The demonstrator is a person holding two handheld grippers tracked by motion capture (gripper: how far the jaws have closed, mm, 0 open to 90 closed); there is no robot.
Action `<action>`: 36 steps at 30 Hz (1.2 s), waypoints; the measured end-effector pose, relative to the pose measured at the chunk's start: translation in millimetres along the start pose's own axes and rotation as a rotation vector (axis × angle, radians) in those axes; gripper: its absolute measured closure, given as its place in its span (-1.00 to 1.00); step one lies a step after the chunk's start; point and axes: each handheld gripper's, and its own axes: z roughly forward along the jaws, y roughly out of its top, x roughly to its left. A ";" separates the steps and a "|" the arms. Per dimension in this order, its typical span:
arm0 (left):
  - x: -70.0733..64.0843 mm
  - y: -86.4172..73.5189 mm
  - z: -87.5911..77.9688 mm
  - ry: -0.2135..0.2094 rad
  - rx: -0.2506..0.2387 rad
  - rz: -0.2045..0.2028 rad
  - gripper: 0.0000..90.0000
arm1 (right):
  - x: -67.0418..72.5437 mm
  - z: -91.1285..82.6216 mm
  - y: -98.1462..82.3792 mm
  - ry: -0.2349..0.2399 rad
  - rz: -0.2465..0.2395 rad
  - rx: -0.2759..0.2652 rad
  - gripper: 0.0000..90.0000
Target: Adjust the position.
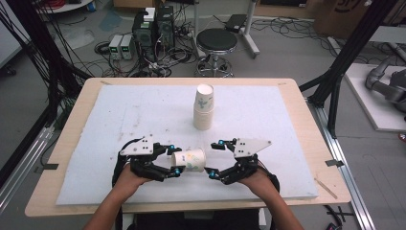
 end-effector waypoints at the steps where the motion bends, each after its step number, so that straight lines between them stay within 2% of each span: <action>1: -0.7 0.1 -0.6 -0.001 -0.005 0.005 -0.17 | -0.2 0.1 -0.9 0.003 0.000 -0.001 -0.55; 4: -2.6 0.9 -2.5 -0.011 -0.024 0.020 -0.17 | -1.0 1.1 -4.2 0.022 0.004 0.012 -0.55; 9: -3.9 3.1 -3.2 -0.037 -0.042 0.023 -0.17 | -1.7 7.3 -9.3 0.059 0.013 0.022 -0.55; 14: -6.8 5.3 -1.7 -0.089 -0.067 0.014 -0.18 | 1.5 10.9 -8.6 0.097 0.008 0.010 -0.55; 22: -8.3 7.1 2.6 -0.126 -0.075 0.008 -0.19 | 3.8 14.8 -7.3 0.165 0.016 -0.029 -0.54; 27: -8.1 7.1 3.9 -0.141 -0.086 0.006 -0.19 | 3.0 14.1 -7.8 0.189 0.027 -0.062 -0.50; 36: -6.6 3.4 3.3 -0.161 -0.126 -0.021 -0.19 | 0.8 11.0 -9.4 0.211 0.053 -0.118 -0.41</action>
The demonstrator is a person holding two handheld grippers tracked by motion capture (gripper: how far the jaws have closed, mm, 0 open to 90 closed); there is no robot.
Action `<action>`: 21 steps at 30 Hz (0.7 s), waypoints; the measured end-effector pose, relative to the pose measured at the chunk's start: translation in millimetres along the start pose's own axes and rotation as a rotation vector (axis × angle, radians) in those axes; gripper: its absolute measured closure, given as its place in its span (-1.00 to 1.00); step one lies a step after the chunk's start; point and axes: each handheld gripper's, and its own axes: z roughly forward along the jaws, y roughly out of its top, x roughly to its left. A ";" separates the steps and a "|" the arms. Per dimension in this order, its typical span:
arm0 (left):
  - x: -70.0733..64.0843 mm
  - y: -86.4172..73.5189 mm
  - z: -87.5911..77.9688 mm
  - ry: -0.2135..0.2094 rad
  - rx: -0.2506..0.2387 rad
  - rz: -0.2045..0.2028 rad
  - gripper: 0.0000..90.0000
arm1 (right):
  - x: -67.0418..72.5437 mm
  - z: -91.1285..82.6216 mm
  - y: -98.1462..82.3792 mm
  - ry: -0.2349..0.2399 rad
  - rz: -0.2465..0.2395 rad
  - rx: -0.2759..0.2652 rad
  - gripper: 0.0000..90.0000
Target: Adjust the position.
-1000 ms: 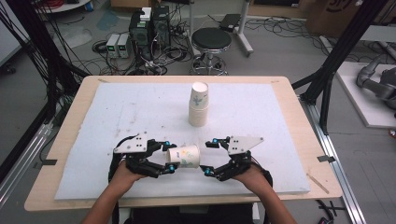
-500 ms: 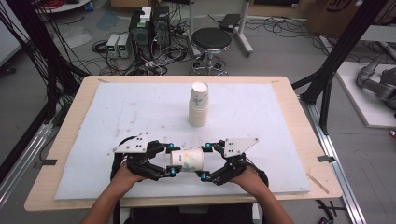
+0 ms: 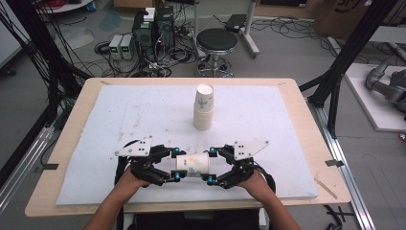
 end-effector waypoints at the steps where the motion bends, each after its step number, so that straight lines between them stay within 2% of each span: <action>1: 0.1 -0.6 0.2 0.001 -0.003 -0.001 -0.19 | 0.1 -0.2 0.0 0.002 -0.001 0.002 -0.41; 6: 0.3 -1.6 0.5 -0.001 -0.003 -0.012 -0.21 | -0.1 -0.6 -0.4 0.002 0.002 0.004 -0.40; 8: 0.2 -2.1 0.8 0.004 0.003 -0.029 -0.22 | 0.3 -0.7 -0.3 0.004 0.010 0.008 -0.39; 11: -0.6 -0.8 1.2 0.039 0.022 -0.041 -0.42 | 0.1 -0.4 0.0 -0.005 0.001 0.019 -0.39; 15: -2.8 2.6 -0.4 0.097 0.070 -0.023 -0.58 | 0.3 0.0 0.5 -0.023 -0.003 0.062 -0.39; 21: -3.0 5.5 -0.9 0.124 0.161 0.005 -0.61 | 2.3 5.6 4.9 -0.057 -0.023 0.168 -0.39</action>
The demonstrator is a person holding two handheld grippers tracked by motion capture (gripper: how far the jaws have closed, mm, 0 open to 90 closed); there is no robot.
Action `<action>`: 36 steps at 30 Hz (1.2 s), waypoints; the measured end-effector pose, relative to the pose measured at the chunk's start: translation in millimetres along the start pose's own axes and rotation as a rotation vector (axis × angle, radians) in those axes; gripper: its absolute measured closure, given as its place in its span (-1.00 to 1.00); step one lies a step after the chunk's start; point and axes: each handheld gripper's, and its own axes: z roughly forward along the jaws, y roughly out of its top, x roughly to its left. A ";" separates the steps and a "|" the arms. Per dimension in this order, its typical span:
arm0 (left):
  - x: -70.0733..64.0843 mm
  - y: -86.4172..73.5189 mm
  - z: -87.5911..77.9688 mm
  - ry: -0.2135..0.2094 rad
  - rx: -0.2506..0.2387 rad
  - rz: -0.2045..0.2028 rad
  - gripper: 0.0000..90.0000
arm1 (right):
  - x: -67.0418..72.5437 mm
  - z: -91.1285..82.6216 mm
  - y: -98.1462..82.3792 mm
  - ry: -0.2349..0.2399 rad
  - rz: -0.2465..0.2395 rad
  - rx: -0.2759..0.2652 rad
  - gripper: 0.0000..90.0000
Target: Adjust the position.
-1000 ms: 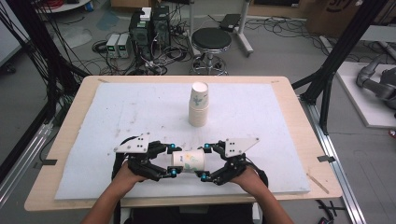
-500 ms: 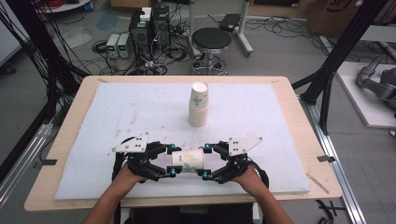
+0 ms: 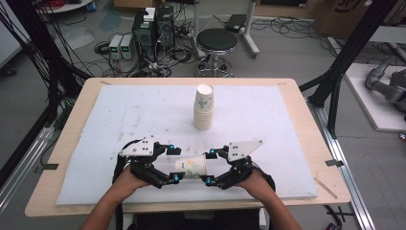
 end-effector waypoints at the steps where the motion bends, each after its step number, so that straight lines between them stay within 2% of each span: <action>1: -0.4 0.1 0.3 0.004 0.009 0.001 -0.61 | 0.4 0.8 0.7 0.004 -0.002 0.012 -0.40; 6: -2.2 1.5 0.3 0.021 0.064 0.015 -0.65 | 0.3 2.9 5.9 -0.011 -0.019 0.078 -0.39; 9: -3.1 2.9 0.3 0.029 0.092 0.023 -0.65 | -1.7 3.2 11.5 -0.024 -0.045 0.119 -0.39; 13: -3.4 6.1 -0.3 0.053 0.138 0.052 -0.65 | -3.1 4.8 21.7 -0.037 -0.075 0.187 -0.39; 19: -2.8 10.8 -0.4 0.066 0.205 0.084 -0.63 | -3.2 8.9 37.4 -0.043 -0.120 0.273 -0.39; 23: -2.1 12.7 0.1 0.073 0.238 0.100 -0.62 | -2.8 12.5 45.1 -0.040 -0.144 0.313 -0.39; 31: -1.6 13.5 2.7 0.068 0.274 0.112 -0.61 | -3.2 19.9 54.2 -0.040 -0.181 0.389 -0.39; 36: -1.6 13.7 4.6 0.063 0.296 0.118 -0.60 | -3.0 22.7 57.5 -0.036 -0.189 0.408 -0.39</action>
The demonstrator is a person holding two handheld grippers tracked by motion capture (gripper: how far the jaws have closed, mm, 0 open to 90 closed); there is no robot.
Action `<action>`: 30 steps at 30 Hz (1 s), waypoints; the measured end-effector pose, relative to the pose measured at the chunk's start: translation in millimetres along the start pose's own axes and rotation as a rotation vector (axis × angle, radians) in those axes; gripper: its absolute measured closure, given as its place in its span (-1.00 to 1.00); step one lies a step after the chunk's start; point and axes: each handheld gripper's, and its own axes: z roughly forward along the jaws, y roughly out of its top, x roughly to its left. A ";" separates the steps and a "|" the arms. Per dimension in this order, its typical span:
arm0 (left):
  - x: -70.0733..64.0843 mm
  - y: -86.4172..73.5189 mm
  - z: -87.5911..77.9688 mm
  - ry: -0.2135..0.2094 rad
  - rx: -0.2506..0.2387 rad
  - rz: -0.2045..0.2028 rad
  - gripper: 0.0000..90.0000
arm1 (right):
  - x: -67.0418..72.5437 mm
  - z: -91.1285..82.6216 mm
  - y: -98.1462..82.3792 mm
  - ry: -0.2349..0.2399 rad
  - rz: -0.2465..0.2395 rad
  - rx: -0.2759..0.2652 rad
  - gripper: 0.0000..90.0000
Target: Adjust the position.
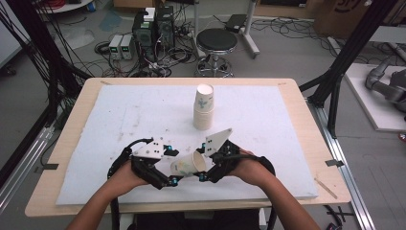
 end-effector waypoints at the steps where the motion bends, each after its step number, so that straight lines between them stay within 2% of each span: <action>1: 0.0 0.1 0.6 -0.002 0.005 0.003 -0.60 | -0.2 0.6 0.7 0.002 -0.003 0.003 -0.39; 8: -0.1 2.2 5.3 -0.008 0.049 0.016 -0.58 | -0.2 2.1 10.9 -0.017 -0.050 0.073 -0.39; 23: 1.0 2.5 13.9 -0.021 0.117 0.020 -0.56 | 0.4 6.6 16.2 -0.007 -0.066 0.129 -0.40; 30: 0.8 2.7 20.4 -0.037 0.137 0.024 -0.50 | 3.0 9.7 19.8 -0.006 -0.094 0.158 -0.40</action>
